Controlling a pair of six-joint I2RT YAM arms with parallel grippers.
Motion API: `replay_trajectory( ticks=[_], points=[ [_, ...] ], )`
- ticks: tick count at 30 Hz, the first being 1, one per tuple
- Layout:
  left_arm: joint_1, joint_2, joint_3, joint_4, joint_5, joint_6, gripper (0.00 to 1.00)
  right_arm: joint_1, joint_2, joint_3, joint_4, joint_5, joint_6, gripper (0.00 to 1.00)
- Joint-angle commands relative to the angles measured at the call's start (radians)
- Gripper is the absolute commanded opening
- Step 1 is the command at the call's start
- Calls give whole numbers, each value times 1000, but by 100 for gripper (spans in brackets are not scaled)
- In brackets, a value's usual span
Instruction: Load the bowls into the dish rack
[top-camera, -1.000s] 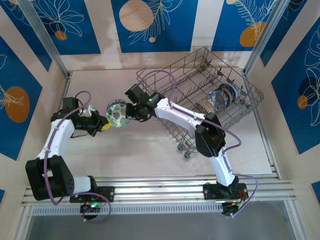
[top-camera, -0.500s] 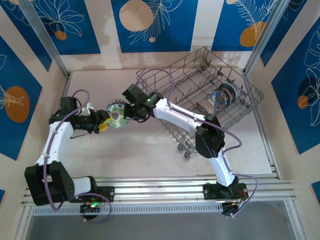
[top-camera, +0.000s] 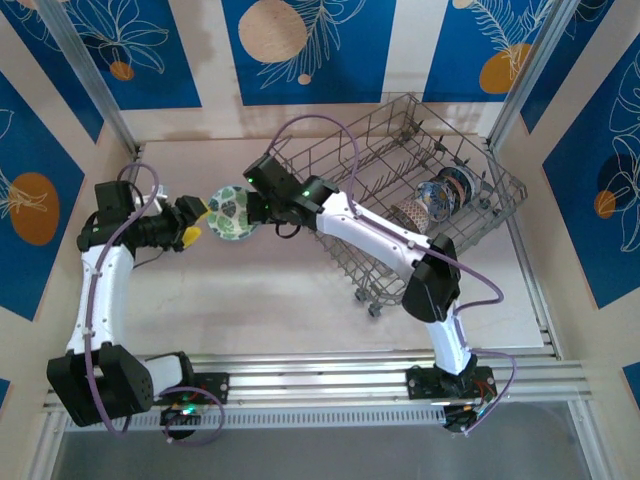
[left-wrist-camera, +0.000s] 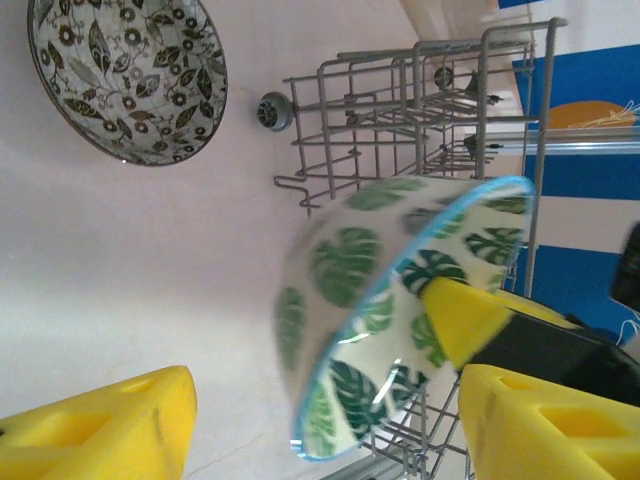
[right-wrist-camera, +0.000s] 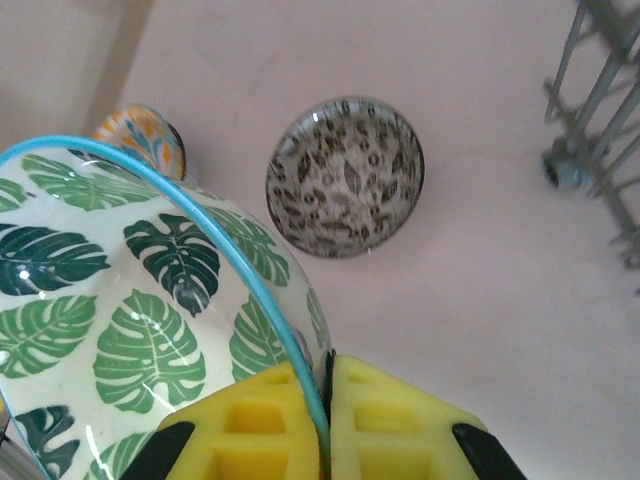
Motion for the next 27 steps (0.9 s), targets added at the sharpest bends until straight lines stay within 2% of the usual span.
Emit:
replay_trajectory(
  ticks=[1,6,10,14,18,24,27],
  points=[
    [13,1,36,31,11,-22,73,-2,-60,98,52,93,-94,0],
    [12,20,42,53,7,-27,76,-29,-54,222,32,141,-186,0],
    [12,43,34,57,7,-15,76,-71,-106,244,28,180,-239,0],
    [10,70,13,90,13,-25,77,-116,-217,162,71,223,-316,0],
    [4,105,4,126,15,-43,77,-204,-353,38,67,233,-308,0],
    [-42,178,39,158,4,-51,78,-335,-517,-206,133,108,-219,0],
    [-90,215,83,158,-5,-49,78,-356,-531,-247,136,119,-229,0]
  ],
)
